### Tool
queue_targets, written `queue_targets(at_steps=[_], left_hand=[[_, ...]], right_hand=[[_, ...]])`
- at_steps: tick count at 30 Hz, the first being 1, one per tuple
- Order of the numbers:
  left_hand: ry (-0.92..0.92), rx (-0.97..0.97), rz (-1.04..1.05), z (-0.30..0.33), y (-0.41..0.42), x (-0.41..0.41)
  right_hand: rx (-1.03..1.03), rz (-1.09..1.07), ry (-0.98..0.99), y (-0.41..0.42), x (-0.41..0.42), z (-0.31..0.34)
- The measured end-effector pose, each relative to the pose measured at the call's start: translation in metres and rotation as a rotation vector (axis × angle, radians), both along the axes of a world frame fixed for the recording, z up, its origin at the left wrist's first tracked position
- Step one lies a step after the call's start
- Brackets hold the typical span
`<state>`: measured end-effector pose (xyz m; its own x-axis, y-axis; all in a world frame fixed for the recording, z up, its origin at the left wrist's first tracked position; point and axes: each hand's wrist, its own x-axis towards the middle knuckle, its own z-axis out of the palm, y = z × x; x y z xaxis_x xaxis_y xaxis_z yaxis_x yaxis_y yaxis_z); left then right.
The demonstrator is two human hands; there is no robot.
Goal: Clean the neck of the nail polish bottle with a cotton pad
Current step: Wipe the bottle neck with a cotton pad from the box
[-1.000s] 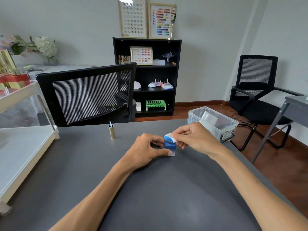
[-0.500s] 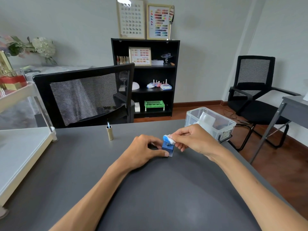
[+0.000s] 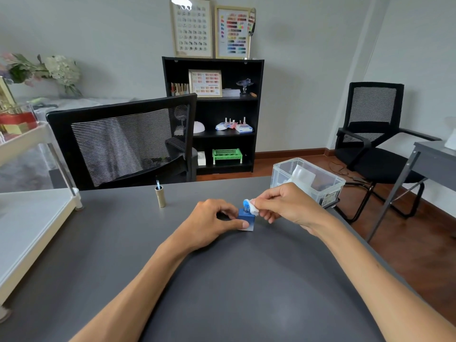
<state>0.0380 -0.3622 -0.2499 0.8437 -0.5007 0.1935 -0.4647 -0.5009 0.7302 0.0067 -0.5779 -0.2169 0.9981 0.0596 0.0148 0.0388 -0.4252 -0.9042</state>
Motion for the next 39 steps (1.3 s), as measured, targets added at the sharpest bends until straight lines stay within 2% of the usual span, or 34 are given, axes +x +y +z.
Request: queue_targets(at_steps=[9,17,30,33,39], left_hand=[[-0.077,-0.035,0.027,-0.005,-0.001,-0.001],[-0.087,-0.008,0.039,-0.008,0.0,0.002],[-0.188,0.08,0.038,-0.008,0.002,-0.012],[-0.207,0.084,0.041,-0.009,0.004,-0.014],[-0.2,0.094,0.07,-0.008,0.012,-0.021]], right_hand=[[-0.004,0.198,0.111,-0.011,-0.007,0.009],[0.254,-0.015,0.037,-0.027,-0.002,0.012],[0.342,-0.155,-0.102,-0.007,-0.037,-0.018],[0.289,-0.224,-0.127,-0.005,-0.042,-0.021],[0.012,-0.372,-0.174,0.001,-0.027,-0.027]])
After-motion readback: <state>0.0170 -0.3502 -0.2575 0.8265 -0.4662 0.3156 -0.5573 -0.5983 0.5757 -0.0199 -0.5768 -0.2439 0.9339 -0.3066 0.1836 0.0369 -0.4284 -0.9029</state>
